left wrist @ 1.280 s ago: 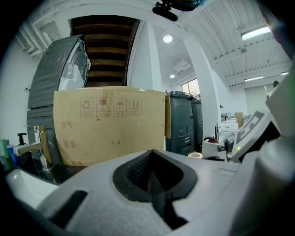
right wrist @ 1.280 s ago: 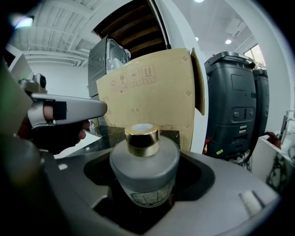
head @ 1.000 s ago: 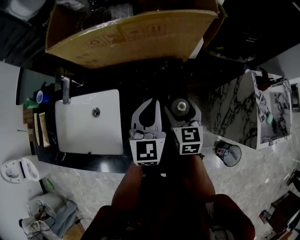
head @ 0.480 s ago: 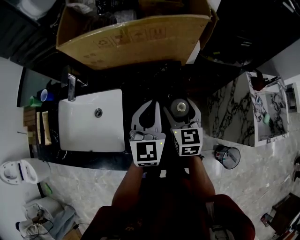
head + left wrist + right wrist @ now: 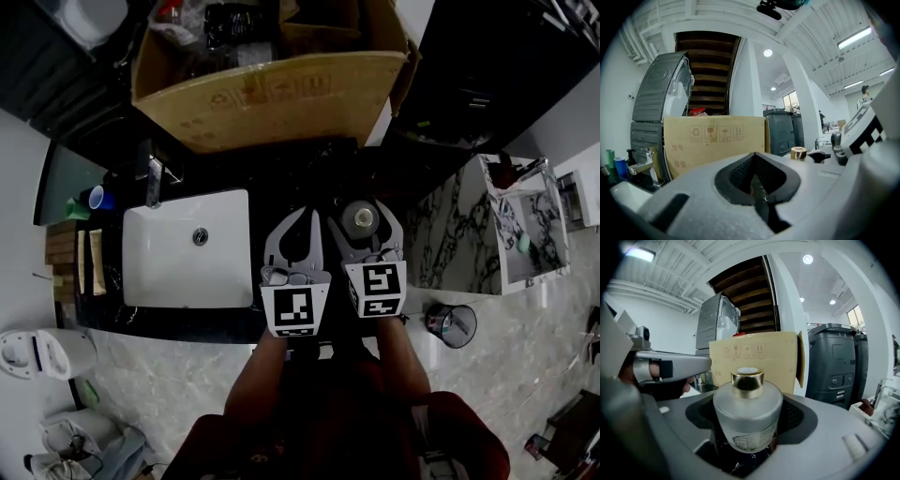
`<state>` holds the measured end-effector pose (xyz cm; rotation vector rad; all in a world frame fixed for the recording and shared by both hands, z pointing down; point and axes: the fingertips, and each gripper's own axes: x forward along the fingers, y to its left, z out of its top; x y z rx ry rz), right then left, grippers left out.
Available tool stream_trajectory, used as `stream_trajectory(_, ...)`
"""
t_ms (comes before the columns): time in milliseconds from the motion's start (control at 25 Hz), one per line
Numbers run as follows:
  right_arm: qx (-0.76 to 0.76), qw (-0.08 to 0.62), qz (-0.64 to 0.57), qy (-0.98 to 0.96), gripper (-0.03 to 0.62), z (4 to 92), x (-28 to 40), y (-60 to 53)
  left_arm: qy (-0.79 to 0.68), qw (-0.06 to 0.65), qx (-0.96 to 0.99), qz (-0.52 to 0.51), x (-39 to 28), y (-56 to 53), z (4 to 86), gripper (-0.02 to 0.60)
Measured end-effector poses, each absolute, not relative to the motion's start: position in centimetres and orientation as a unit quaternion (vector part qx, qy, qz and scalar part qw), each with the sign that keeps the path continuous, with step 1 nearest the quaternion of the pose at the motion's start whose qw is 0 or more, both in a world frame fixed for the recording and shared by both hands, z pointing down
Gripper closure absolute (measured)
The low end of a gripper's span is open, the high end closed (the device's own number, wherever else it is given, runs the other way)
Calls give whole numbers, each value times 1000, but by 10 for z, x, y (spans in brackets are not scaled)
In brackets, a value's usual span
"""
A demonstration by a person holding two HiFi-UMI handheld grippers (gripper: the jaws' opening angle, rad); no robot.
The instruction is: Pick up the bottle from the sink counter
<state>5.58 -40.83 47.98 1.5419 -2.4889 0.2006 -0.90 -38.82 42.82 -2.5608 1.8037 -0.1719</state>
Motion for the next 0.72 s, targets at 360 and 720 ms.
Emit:
stream_trajectory(360,537,84,28,-839,255,443,57,-402,575,19,-817,-30,-16,-383,403,578)
stream_trajectory(720,544,60,-18,-837,255,399,53,-393,580,60,-813,9,-27,-379,362,578)
